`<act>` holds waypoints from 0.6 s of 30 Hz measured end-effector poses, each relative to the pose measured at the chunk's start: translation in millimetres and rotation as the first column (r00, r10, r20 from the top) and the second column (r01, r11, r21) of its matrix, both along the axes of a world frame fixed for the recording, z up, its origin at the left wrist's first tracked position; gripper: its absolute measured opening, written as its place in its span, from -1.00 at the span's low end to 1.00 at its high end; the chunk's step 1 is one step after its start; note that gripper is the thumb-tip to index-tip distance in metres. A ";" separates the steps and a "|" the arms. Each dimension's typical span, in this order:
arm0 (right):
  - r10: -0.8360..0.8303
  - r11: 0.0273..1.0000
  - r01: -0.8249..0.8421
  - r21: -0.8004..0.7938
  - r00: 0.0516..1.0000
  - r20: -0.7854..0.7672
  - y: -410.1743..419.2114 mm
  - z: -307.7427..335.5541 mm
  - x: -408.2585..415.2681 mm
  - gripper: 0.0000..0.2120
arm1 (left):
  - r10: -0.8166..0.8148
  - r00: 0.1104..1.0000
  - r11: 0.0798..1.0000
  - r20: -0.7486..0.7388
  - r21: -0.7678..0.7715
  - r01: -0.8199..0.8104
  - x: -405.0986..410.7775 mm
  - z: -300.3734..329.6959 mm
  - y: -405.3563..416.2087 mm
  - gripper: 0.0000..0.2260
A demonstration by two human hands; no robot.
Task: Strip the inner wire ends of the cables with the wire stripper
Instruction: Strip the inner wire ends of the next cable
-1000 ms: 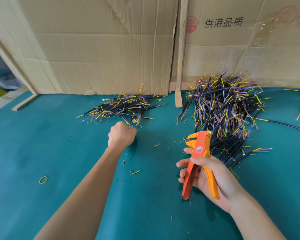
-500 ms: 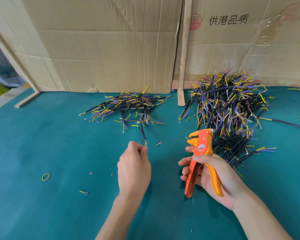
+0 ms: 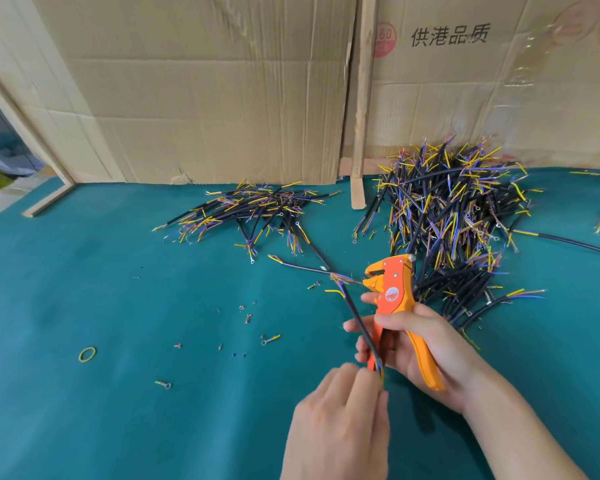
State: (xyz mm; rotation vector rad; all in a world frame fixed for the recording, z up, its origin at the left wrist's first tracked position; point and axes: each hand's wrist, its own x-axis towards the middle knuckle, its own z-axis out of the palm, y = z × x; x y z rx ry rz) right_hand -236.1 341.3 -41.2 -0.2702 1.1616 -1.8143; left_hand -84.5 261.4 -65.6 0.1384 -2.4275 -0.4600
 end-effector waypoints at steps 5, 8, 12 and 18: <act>-0.017 1.000 0.017 0.010 1.000 0.004 0.7 -4.3 -1.3 -0.45 | -0.010 1.000 0.907 -0.019 0.420 0.017 -3.8 7.1 -16.9 -0.77; -0.035 0.998 0.037 0.059 0.999 -0.025 1.6 -6.2 -2.2 -0.50 | -0.037 0.996 0.739 0.083 0.674 -0.029 -22.9 25.7 -30.8 -0.73; -0.044 0.998 0.044 0.035 0.999 0.006 1.5 -7.9 -4.2 -0.45 | -0.262 0.936 0.559 0.237 0.827 -0.053 -40.2 35.1 -51.8 -0.57; 0.006 1.000 -0.006 0.001 1.000 -0.022 1.6 -8.5 -4.2 -0.47 | -0.075 0.886 0.644 0.457 0.701 -0.307 -81.8 24.5 -66.2 -0.59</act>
